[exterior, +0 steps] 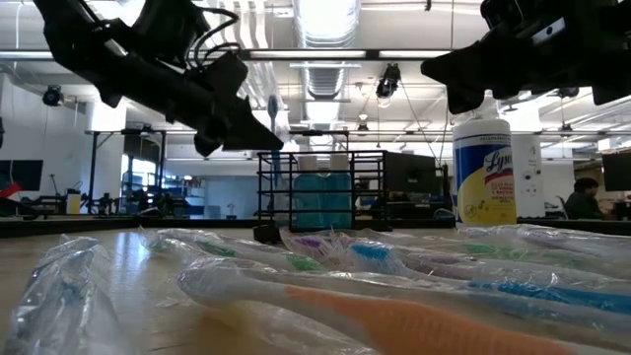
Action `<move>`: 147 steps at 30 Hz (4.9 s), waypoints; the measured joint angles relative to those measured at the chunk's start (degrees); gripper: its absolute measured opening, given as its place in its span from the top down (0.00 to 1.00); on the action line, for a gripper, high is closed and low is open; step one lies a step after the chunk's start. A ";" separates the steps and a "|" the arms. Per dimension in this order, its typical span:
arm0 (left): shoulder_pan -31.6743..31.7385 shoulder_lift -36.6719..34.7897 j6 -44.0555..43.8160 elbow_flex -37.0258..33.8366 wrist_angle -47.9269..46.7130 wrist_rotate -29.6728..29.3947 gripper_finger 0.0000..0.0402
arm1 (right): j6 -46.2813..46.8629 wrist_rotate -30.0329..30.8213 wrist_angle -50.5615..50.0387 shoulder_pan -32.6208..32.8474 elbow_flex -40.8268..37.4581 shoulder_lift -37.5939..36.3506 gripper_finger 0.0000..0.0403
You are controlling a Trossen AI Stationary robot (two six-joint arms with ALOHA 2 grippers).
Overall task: Pick & Place toothbrushing station
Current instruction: Put the right blue toothbrush into the black mesh organizer, then put the right purple toothbrush into the black mesh organizer
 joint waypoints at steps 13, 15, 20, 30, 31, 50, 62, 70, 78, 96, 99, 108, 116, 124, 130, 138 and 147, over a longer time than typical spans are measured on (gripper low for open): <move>-0.03 -2.12 -0.25 0.44 -0.58 2.22 0.59 | 0.66 -0.07 -0.41 0.00 0.00 0.02 0.98; -0.03 -3.15 -1.16 0.40 -0.44 2.22 0.51 | 0.73 -0.07 -0.40 0.00 0.00 0.02 0.98; -0.03 -6.67 -1.17 0.40 -1.54 2.25 0.35 | 0.96 -0.07 -0.42 0.00 0.00 0.02 0.98; -1.40 -25.36 0.17 0.40 -16.37 9.21 0.27 | 1.07 -0.09 -0.85 0.00 0.00 0.02 0.98; -2.19 -27.58 0.17 0.37 -18.20 9.29 0.28 | 1.07 -0.09 -0.87 0.00 0.00 0.02 0.98; -12.79 -45.67 -5.23 -23.85 -9.12 5.88 0.99 | 7.50 0.01 -1.19 1.27 3.51 0.39 0.98; -15.70 -45.62 -5.45 -26.61 -7.45 6.70 0.99 | 10.71 1.73 -5.68 1.49 5.98 2.02 0.98; -15.72 -45.36 -5.69 -26.72 -8.31 6.94 0.94 | 13.06 1.80 -12.53 1.49 11.36 8.64 0.98; -15.70 -45.03 -5.73 -26.75 -8.57 6.58 0.95 | 16.04 0.31 -23.30 1.58 22.97 18.42 0.98; -15.72 -44.99 -8.67 -26.81 -10.07 10.68 0.95 | 23.73 -1.20 -53.30 10.06 38.64 22.15 0.98; -15.70 -45.00 -8.65 -26.81 -10.52 11.15 0.95 | 30.70 3.00 -60.94 14.44 38.63 19.73 0.98; -15.70 -45.01 -8.70 -26.81 -10.73 11.45 0.96 | 54.00 13.24 -76.68 23.90 39.47 15.71 0.98; -15.67 -45.05 -7.59 -26.81 -10.73 12.54 0.96 | 64.22 13.79 -82.90 23.31 39.43 15.13 0.98; -15.68 -45.07 -4.19 -26.81 -12.91 13.24 0.95 | 72.96 9.83 -82.89 19.23 39.43 15.13 0.84; -15.68 -45.02 -2.54 -26.81 -14.96 13.26 0.95 | 77.00 3.37 -82.77 15.94 39.39 17.52 0.63; -15.67 -45.01 -2.54 -26.81 -15.06 13.28 0.95 | 77.09 2.81 -82.86 15.15 42.47 23.19 0.51; -15.67 -45.01 -2.83 -26.81 -15.01 13.30 0.95 | 75.78 1.40 -84.03 15.16 44.81 29.02 0.51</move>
